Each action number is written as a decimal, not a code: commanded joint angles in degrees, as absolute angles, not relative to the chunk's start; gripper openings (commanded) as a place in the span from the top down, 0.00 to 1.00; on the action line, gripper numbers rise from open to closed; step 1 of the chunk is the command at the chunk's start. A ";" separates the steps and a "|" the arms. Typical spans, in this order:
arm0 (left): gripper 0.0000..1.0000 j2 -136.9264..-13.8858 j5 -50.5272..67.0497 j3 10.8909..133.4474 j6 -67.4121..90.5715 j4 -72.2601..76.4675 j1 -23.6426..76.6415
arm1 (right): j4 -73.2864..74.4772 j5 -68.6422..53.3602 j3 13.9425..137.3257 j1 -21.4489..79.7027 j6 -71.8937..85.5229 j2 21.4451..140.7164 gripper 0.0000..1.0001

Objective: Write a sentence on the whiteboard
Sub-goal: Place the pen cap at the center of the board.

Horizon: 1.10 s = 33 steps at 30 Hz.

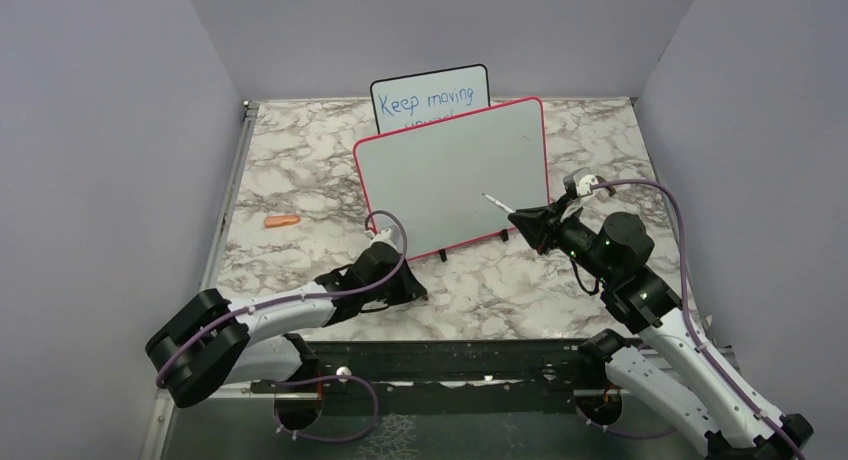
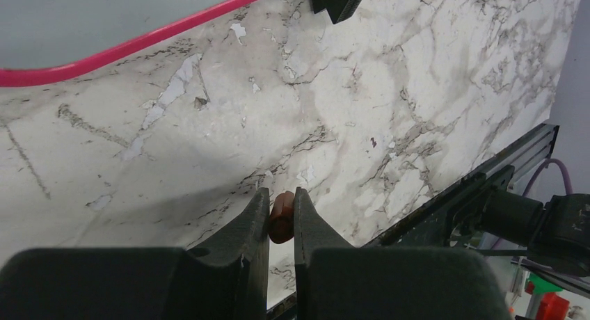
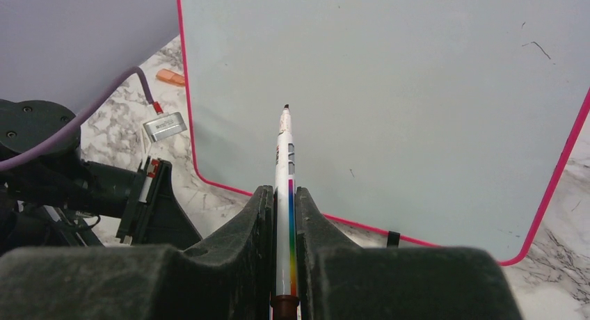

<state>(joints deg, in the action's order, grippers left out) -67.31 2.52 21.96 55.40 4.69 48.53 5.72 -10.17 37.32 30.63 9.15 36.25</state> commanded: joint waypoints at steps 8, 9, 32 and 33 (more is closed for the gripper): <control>0.89 -66.83 -4.03 16.84 64.42 13.33 49.92 | 4.39 -9.91 36.29 30.59 7.83 36.38 0.99; 0.87 -66.54 -4.38 16.49 64.73 13.36 49.92 | 4.34 -9.98 36.36 30.60 7.71 36.52 0.99; 0.05 -39.10 -19.95 21.43 51.27 -12.33 49.90 | 8.16 -8.11 39.12 30.59 6.43 37.54 0.99; 0.04 -38.27 -21.04 22.75 49.61 -12.93 49.84 | 8.26 -8.06 39.18 30.59 6.42 37.82 0.99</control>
<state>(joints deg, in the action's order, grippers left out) -42.94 -13.80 17.04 58.61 -6.85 49.63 6.74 -9.41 36.99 30.63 7.40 36.97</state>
